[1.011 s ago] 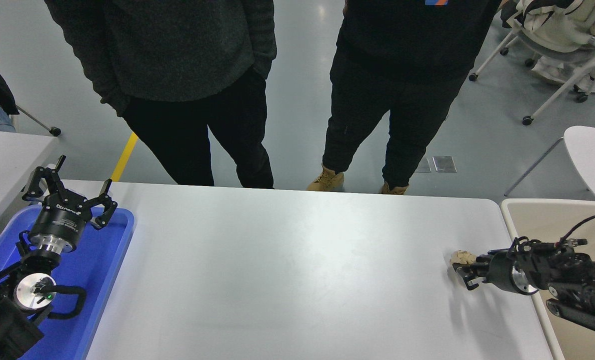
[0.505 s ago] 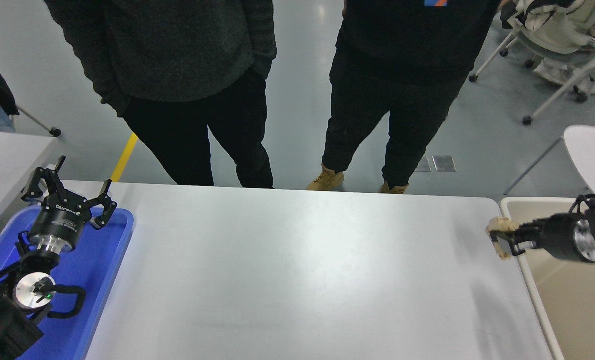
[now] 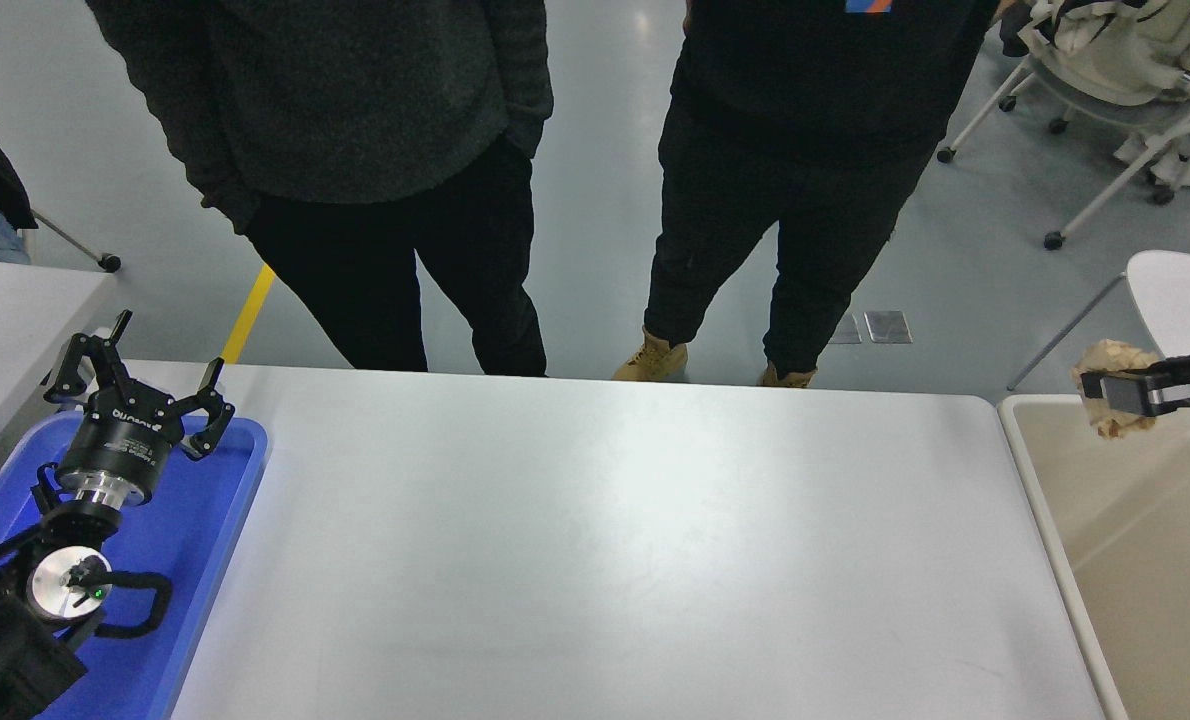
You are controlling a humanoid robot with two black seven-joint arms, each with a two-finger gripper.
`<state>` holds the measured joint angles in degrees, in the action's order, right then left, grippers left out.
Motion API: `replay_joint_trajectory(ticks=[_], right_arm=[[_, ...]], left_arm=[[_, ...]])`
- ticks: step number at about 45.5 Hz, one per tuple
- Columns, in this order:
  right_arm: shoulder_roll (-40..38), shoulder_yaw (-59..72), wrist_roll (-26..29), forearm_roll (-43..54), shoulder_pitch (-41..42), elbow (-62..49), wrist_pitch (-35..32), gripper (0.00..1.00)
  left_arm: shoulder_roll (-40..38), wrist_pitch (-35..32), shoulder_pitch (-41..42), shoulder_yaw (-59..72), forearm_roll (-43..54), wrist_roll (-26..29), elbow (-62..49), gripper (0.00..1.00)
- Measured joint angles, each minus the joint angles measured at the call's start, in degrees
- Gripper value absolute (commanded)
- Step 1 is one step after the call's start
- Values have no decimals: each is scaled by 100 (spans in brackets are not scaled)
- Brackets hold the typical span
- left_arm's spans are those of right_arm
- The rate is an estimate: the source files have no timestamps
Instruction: Clean the table surface
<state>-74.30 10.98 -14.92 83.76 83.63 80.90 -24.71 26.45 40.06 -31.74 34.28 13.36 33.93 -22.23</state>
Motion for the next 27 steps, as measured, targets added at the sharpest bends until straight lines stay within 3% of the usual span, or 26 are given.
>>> replay_joint_trajectory(ticks=[18,27], right_arm=[[-234,-317,17,4,70,-10,-373,0],[-164,-336,44,-30,-31,-578,-299,0]], left_arm=[[0,-1,0,0,0,0,0,100],[0,0,1,0,0,0,1,100]])
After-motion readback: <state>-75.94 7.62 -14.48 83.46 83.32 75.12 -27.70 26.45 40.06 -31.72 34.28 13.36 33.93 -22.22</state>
